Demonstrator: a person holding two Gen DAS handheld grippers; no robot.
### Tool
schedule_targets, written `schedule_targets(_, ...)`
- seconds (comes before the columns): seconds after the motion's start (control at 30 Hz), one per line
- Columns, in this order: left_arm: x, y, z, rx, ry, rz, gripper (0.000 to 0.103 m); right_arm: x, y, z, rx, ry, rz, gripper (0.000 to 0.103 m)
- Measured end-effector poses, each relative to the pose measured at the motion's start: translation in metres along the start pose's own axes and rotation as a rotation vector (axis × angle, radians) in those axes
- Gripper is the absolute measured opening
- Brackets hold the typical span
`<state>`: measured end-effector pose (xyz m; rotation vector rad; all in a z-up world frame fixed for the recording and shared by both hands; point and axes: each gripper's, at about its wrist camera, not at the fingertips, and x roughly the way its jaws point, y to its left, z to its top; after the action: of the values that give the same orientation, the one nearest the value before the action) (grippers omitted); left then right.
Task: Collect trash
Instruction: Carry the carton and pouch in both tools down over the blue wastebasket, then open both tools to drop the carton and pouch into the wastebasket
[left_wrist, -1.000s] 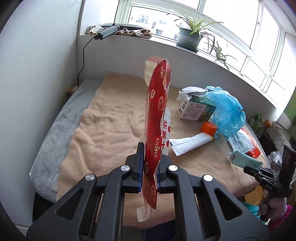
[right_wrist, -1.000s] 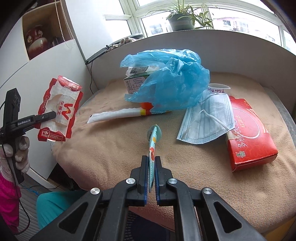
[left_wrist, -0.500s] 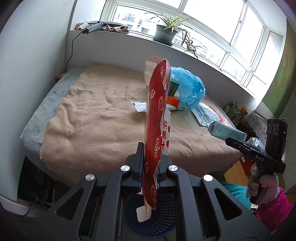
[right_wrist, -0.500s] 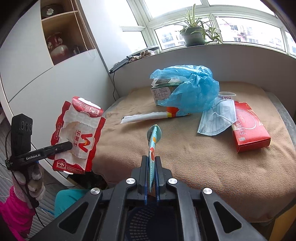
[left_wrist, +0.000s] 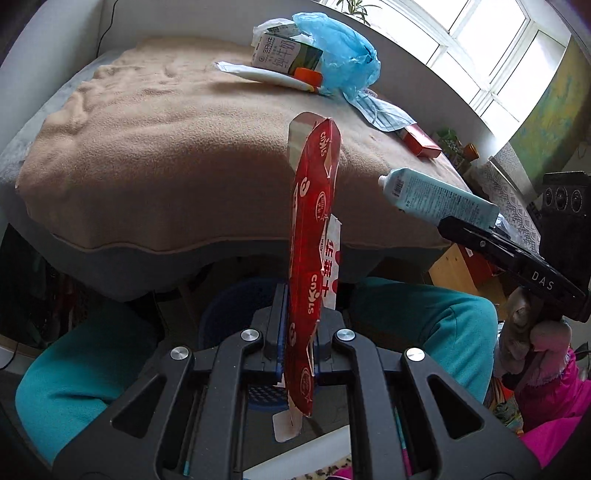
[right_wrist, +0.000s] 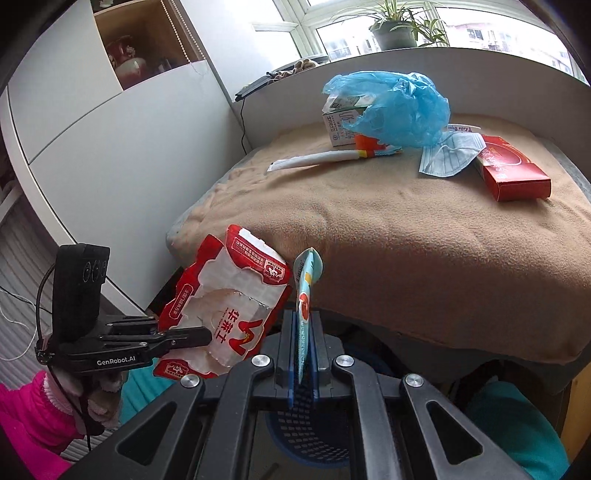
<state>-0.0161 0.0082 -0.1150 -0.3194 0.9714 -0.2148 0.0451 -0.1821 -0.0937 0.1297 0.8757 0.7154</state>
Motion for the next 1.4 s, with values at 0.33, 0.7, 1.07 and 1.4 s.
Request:
schedule_targets(0.33,0.071,0.016,-0.043,-0.057,0.183,0.018,0.008,0.039,-0.023,-0.045,0.090,0.117,-0.031,0.003)
schedule_targets(0.7,0.120,0.028,-0.069,-0.079,0.303,0.071,0.009,0.078,-0.034,-0.077,0.149,0.228,-0.043,0.004)
schedule_targets(1.07,0.125,0.027,-0.063,-0.054,0.257,0.124,0.039,0.098,-0.026,-0.075,0.130,0.236,-0.063,0.043)
schedule_targets(1.4,0.120,0.033,-0.057,-0.080,0.247,0.144,0.039,0.096,-0.027,-0.078,0.104,0.230,-0.108,0.070)
